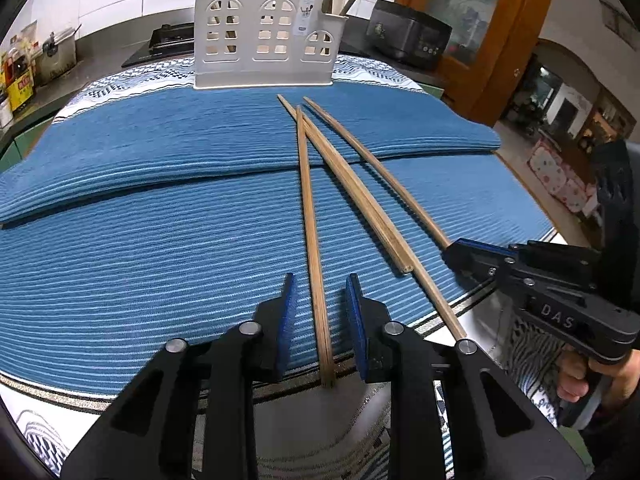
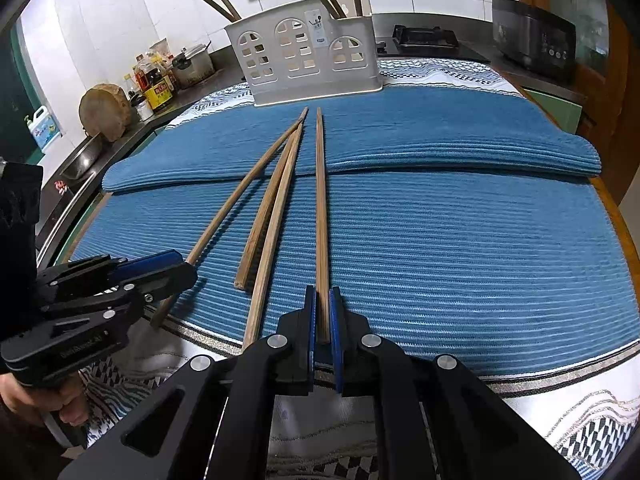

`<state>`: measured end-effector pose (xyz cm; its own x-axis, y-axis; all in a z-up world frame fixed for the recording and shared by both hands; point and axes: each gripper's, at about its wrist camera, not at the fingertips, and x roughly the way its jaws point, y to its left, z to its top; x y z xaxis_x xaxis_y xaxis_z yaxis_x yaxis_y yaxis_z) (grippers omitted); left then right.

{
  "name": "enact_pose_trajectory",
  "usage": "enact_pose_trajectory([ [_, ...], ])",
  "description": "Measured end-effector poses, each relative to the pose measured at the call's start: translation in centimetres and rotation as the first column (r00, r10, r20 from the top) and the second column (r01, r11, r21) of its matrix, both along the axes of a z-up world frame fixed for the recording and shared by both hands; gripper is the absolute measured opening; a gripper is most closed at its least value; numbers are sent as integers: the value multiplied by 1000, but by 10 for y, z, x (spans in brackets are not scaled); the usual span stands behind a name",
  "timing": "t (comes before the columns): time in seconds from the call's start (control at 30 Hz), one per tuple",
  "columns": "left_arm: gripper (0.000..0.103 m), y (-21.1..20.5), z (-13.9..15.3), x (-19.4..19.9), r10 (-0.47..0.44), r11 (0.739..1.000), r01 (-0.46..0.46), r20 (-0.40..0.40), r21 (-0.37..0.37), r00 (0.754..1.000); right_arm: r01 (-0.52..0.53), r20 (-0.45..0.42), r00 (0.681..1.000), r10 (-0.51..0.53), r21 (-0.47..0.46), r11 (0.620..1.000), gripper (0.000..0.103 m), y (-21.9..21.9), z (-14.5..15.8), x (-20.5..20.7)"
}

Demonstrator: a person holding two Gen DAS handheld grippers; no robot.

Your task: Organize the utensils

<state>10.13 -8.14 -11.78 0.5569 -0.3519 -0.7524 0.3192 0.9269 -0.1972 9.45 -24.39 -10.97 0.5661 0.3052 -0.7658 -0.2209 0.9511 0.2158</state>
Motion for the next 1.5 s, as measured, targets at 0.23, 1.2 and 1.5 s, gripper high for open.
enact_pose_trajectory([
  [0.23,10,-1,0,-1,34,999,-34,16,40,999,0,-2,1000,0,8,1000,7,0,0,0],
  [1.2,5,1,32,-12,43,999,-45,114,13,993,18,78,997,-17,-12,1000,7,-5,21,-10],
  [1.5,5,8,64,-14,52,999,-49,215,-18,975,23,212,977,-20,-13,1000,7,-12,60,-25],
])
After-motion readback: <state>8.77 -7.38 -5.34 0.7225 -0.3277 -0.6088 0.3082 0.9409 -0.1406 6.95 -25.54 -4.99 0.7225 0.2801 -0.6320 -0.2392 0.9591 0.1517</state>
